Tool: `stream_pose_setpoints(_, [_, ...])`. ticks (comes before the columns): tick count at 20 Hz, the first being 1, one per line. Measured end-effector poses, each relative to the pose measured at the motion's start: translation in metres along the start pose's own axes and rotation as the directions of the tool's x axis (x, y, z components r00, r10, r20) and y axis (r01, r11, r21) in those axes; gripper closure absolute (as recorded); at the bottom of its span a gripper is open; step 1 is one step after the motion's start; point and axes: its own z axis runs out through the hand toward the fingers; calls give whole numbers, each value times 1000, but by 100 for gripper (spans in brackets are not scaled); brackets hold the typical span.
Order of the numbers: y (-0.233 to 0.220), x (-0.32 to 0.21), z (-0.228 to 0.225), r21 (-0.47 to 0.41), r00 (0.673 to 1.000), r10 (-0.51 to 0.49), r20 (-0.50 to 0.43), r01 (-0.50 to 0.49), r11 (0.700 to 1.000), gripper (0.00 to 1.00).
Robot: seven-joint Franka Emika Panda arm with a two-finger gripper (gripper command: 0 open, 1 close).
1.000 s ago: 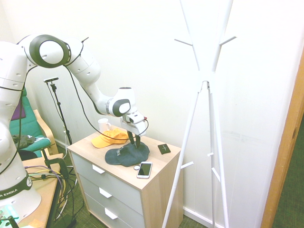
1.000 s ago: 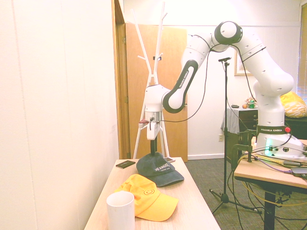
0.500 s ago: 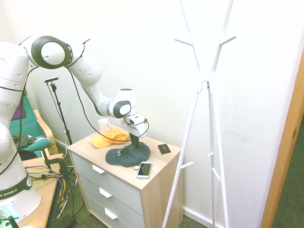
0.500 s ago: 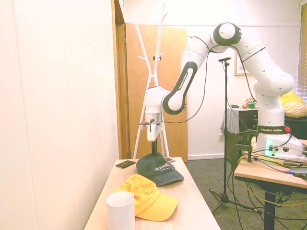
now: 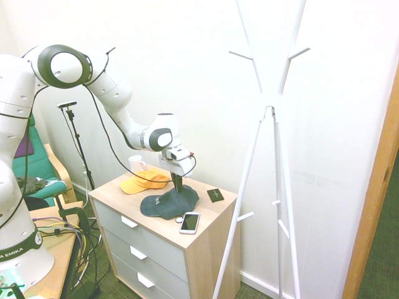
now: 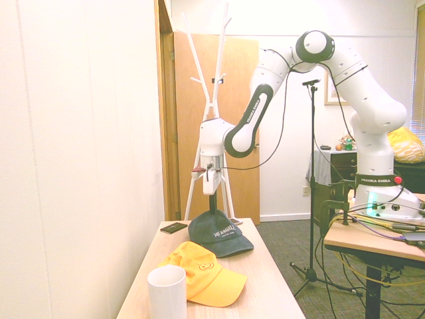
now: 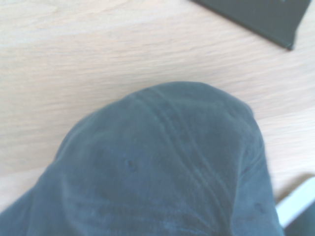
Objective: Hang the cap
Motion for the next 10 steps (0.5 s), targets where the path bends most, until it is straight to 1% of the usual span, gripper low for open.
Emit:
stream_pose_setpoints(3, [-3, -4, -37, -81, 993, -79, -83, 72, 994, 100])
stream_pose_setpoints(6, [-7, -12, -76, -147, 975, -149, -163, 126, 981, 100])
stream_pose_setpoints(8, [-2, -11, -104, -221, 951, -204, -233, 152, 963, 100])
stream_pose_setpoints(10, [11, -2, -134, -308, 917, -257, -305, 161, 938, 100])
